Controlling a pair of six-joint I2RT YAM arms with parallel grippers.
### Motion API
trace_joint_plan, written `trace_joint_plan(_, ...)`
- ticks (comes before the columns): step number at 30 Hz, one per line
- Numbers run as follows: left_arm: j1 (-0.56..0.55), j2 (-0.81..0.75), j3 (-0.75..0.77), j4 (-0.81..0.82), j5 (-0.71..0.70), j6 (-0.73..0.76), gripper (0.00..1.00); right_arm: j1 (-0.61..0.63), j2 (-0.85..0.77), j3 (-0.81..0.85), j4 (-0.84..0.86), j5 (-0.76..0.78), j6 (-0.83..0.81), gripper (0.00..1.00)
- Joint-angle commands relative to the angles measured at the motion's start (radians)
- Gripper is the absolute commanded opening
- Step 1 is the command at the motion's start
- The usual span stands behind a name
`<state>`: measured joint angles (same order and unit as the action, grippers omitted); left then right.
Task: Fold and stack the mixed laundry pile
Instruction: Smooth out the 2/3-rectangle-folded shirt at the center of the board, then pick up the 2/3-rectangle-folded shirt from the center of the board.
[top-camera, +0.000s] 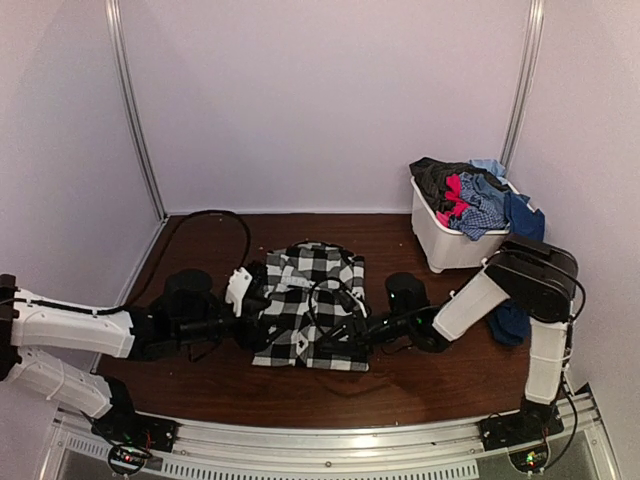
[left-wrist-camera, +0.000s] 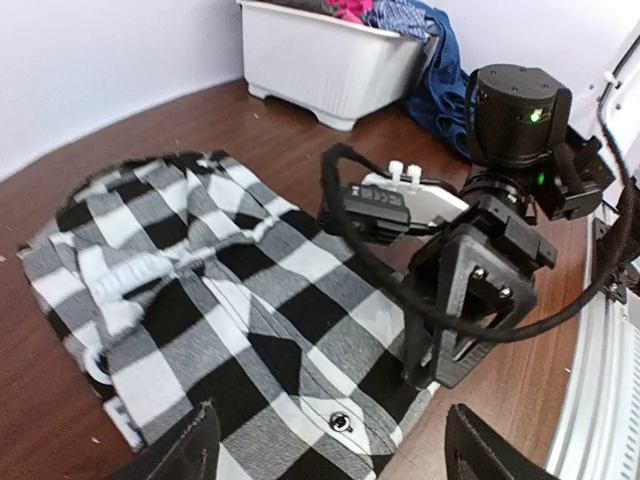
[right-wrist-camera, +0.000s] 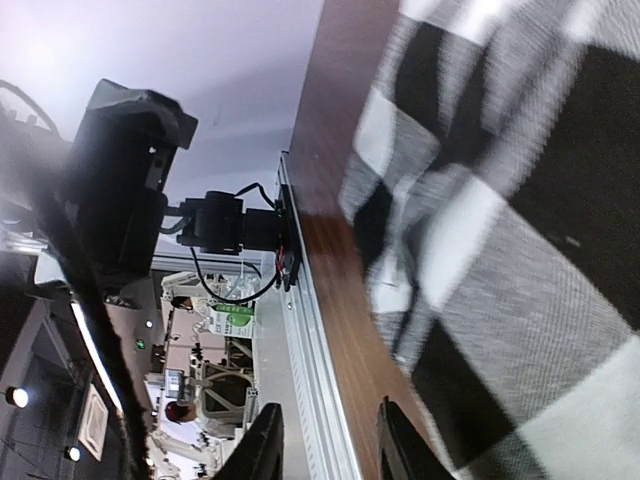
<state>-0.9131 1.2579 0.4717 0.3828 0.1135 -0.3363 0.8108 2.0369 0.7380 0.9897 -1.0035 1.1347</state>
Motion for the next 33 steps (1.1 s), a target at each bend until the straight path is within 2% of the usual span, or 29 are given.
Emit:
trace_joint_plan(1,-0.077,-0.11,0.0,-0.168,-0.33,0.222,0.8,-0.008,-0.223,0.112,-0.444,0.072,-0.316,0.33)
trace_joint_plan(3,-0.146,-0.116,-0.003,-0.195,-0.445,0.288,0.81,-0.016,-0.264,0.197,-0.674,0.145,-0.473,0.35)
trace_joint_plan(5,-0.233,-0.098,0.009,-0.242,-0.581,0.391,0.81,-0.026,-0.261,0.274,-0.819,0.181,-0.582,0.35)
trace_joint_plan(9,-0.388,0.005,0.073,-0.306,-0.734,0.504,0.81,-0.028,-0.177,0.449,-0.969,0.206,-0.699,0.34)
trace_joint_plan(14,-0.506,0.227,0.176,-0.373,-0.889,0.653,0.79,-0.028,-0.037,0.603,-1.028,0.183,-0.773,0.32)
trace_joint_plan(17,-0.532,0.35,0.231,-0.403,-0.92,0.713,0.78,-0.027,0.051,0.689,-1.097,0.202,-0.841,0.3)
trace_joint_plan(21,-0.54,0.416,0.244,-0.319,-0.909,0.793,0.77,-0.027,0.144,0.738,-1.124,0.201,-0.891,0.27)
trace_joint_plan(26,-0.539,0.526,0.242,-0.229,-0.991,0.902,0.76,-0.027,0.216,0.751,-1.144,0.223,-0.929,0.26)
trace_joint_plan(30,-0.525,0.588,0.242,-0.111,-1.001,0.957,0.75,-0.024,0.241,0.729,-1.121,0.201,-0.918,0.25)
trace_joint_plan(33,-0.501,0.66,0.269,-0.041,-1.048,0.997,0.7,-0.023,0.251,0.709,-1.103,0.178,-0.907,0.25)
